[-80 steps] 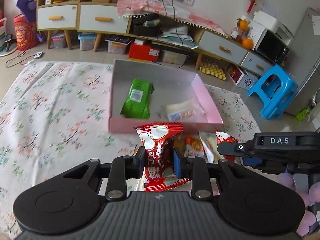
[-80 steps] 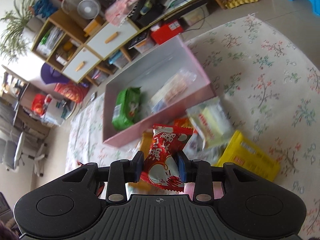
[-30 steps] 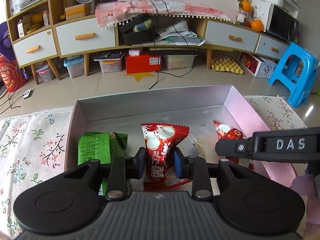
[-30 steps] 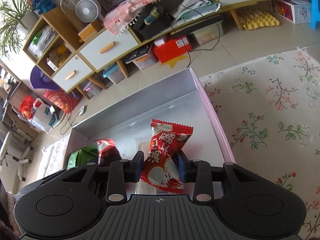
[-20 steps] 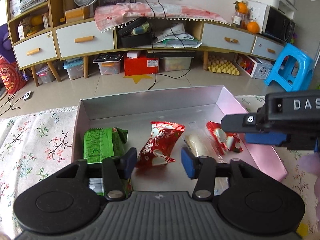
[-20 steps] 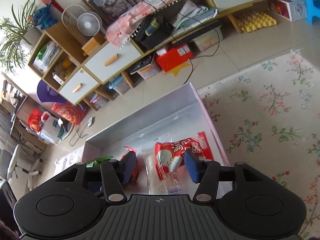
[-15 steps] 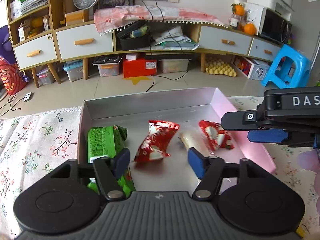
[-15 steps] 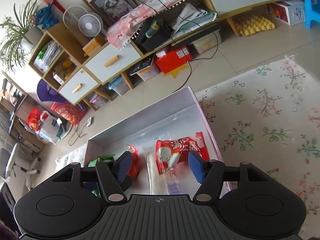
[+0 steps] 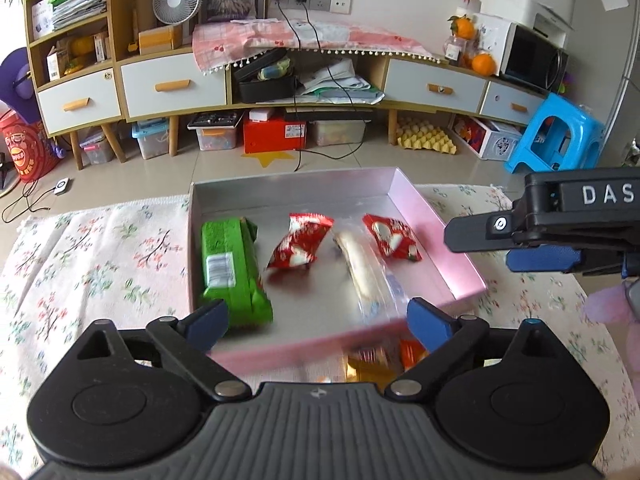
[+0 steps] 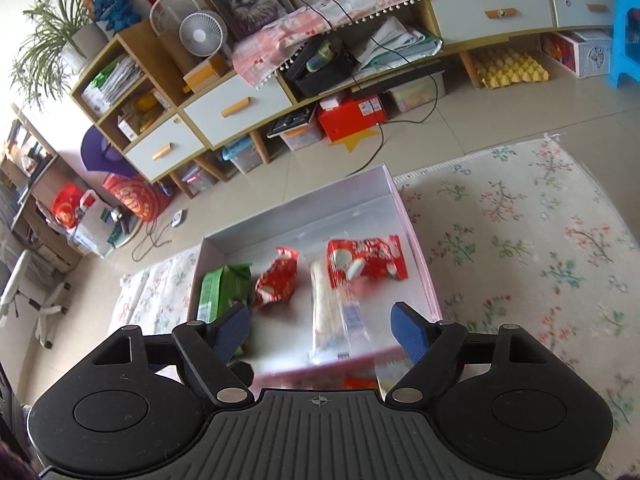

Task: Organize snacks
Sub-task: 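Grasp the blue-silver wrapper with the left tool while the right grasps the pink wafer pack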

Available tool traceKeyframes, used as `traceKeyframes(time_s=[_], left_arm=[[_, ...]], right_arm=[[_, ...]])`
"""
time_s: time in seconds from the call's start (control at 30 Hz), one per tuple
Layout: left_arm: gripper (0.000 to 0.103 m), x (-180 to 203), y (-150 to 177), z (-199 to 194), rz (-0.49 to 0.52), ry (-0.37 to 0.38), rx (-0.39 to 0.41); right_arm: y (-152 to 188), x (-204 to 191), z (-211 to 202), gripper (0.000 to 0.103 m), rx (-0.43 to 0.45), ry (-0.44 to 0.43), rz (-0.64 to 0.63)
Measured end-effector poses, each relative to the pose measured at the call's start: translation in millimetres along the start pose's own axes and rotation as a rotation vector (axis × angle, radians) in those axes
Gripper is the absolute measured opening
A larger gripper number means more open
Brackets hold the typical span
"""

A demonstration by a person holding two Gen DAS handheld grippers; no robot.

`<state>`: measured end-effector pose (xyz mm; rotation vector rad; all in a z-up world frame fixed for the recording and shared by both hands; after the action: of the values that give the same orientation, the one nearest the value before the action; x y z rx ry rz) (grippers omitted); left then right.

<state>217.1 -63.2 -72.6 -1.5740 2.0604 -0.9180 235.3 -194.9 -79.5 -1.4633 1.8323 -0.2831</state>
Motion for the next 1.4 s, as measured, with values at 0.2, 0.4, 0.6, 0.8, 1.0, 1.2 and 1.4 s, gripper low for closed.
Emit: traceKeyframes(time_s=[0.2, 0.4, 0.6, 0.8, 1.0, 1.2, 1.4], left_arm=[[0.102, -2.5, 14.7, -18.0, -0.017, -0.014, -0.013], [0.103, -5.7, 31.9, -33.2, -0.032, -0.023, -0.052], [0.103, -3.8, 56.6, -45.8, -0.028, 0.006, -0.064], [0.103, 0.7, 84.9, -53.3, 0.085, 0.029, -0.059], [0.102, 10.7, 117.8, -55.6, 0.233, 0.078, -0.089], [0.102, 22.5, 137.3, -57.4, 0.337, 0.143, -0.086], [0.095, 39.8, 153.5, -57.5, 0.408, 0.245, -0.099]], right_arm=[[13.1, -3.0, -20.9, 0.084, -0.009, 0.030, -0.030], [35.4, -1.8, -33.6, 0.084, -0.046, 0.060, -0.057], [61.1, -3.9, -43.3, 0.085, -0.074, 0.045, -0.100], [96.1, -4.9, -41.4, 0.085, -0.124, 0.020, -0.237], [129.3, -0.3, -40.5, 0.085, -0.187, -0.021, -0.395], [147.1, 0.3, -45.5, 0.085, -0.204, -0.084, -0.499], [166.8, -4.6, -46.8, 0.085, -0.238, -0.174, -0.601]])
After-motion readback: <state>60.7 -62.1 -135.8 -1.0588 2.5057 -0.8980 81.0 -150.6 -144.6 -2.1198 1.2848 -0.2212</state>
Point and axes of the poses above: each gripper's, at about its wrist camera, not at the fingertips, and z roughly the way its jaws point, x to its right, y to its underside, the point moved 10 cm from there along z, roughly the way its jaws point, and after that the axes turned 1 degree about -z, right-handed, at the moved point
